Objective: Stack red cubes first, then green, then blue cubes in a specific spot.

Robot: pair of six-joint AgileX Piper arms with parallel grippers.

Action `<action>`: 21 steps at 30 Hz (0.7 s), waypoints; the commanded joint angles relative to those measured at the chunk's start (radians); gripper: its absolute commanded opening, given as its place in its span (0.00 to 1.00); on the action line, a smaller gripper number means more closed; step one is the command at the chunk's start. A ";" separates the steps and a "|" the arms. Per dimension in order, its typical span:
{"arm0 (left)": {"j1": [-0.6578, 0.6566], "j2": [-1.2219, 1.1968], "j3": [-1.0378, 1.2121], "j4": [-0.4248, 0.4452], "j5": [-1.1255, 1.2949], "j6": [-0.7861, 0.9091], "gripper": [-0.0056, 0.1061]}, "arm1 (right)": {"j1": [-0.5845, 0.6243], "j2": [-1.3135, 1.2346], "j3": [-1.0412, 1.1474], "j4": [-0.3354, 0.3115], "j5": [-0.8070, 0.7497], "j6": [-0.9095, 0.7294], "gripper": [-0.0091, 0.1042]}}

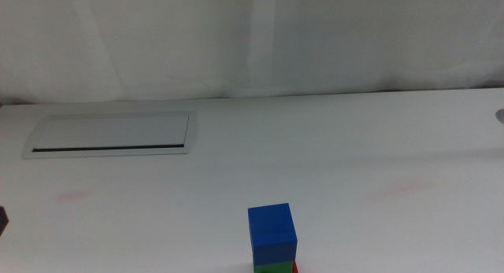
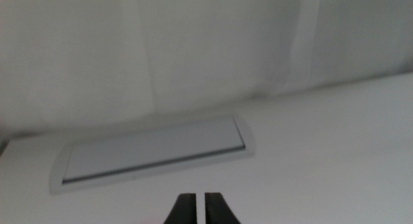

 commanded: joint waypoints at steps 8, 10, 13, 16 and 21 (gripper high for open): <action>-0.009 -0.004 0.217 -0.007 -0.397 -0.049 0.03 | -0.007 0.003 0.201 0.107 -0.384 -0.006 0.06; -0.009 -0.004 0.253 -0.007 -0.418 -0.049 0.03 | -0.007 0.003 0.219 0.107 -0.387 -0.006 0.06; -0.009 -0.004 0.298 -0.007 -0.426 -0.051 0.03 | -0.007 0.003 0.244 0.102 -0.390 -0.006 0.06; -0.009 -0.004 0.342 -0.007 -0.441 -0.069 0.03 | -0.007 0.003 0.278 0.099 -0.423 -0.012 0.06; -0.009 -0.004 0.377 -0.007 -0.478 -0.074 0.03 | -0.007 0.003 0.347 0.091 -0.506 -0.012 0.06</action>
